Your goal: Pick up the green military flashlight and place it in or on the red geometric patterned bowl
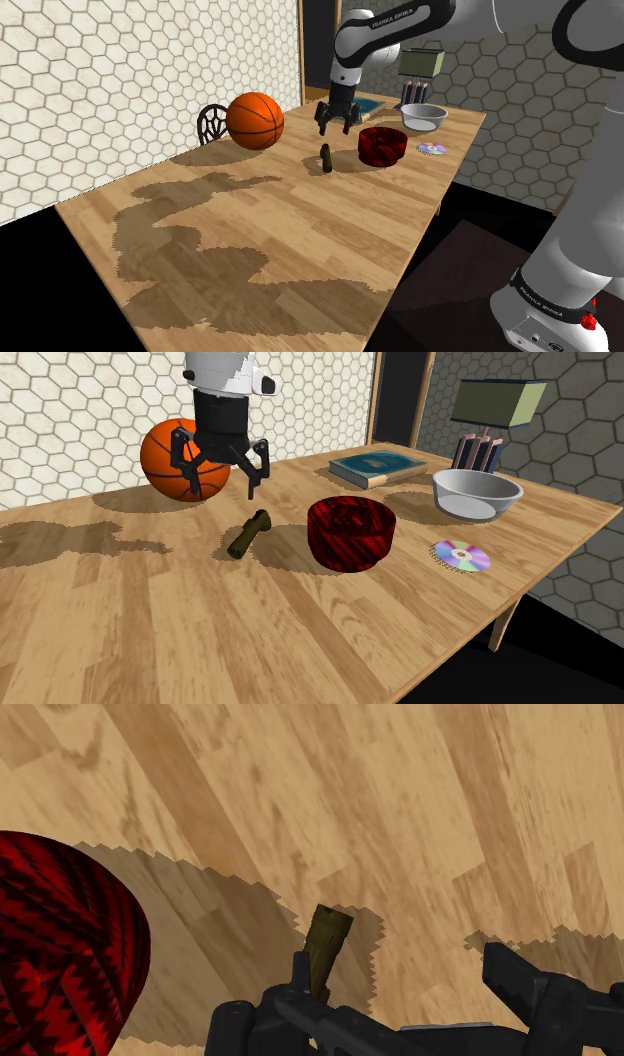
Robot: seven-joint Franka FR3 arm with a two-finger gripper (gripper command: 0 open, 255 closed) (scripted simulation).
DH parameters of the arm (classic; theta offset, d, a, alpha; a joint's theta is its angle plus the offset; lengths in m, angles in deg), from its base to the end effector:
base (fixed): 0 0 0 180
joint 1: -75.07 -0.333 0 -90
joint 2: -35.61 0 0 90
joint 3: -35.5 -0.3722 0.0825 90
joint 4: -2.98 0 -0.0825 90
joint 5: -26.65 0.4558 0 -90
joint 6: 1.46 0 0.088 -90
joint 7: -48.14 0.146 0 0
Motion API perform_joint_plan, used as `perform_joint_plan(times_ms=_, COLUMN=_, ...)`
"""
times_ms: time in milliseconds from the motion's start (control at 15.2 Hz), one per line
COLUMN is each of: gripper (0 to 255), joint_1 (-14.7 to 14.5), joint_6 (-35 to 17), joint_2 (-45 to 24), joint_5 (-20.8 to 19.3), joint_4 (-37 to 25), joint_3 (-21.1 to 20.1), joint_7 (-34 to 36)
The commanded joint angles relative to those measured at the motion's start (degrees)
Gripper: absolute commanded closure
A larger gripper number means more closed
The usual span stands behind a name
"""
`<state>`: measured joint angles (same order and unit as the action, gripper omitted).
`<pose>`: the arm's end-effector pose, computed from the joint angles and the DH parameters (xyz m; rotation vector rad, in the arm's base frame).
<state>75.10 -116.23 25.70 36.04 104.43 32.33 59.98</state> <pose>0.6950 0.0520 0.4573 -2.9569 0.3226 -0.0567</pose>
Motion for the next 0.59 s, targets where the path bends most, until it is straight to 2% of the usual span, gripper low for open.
perform_joint_plan(times_ms=0, gripper=0, joint_1=-0.26, joint_6=-0.95, joint_2=-2.46, joint_5=-0.01, joint_4=-1.59, joint_3=-0.12, joint_7=0.71)
perform_joint_plan(times_ms=528, gripper=0, joint_1=-0.66, joint_6=-5.42, joint_2=-4.19, joint_5=0.16, joint_4=1.09, joint_3=-0.37, joint_7=0.59)
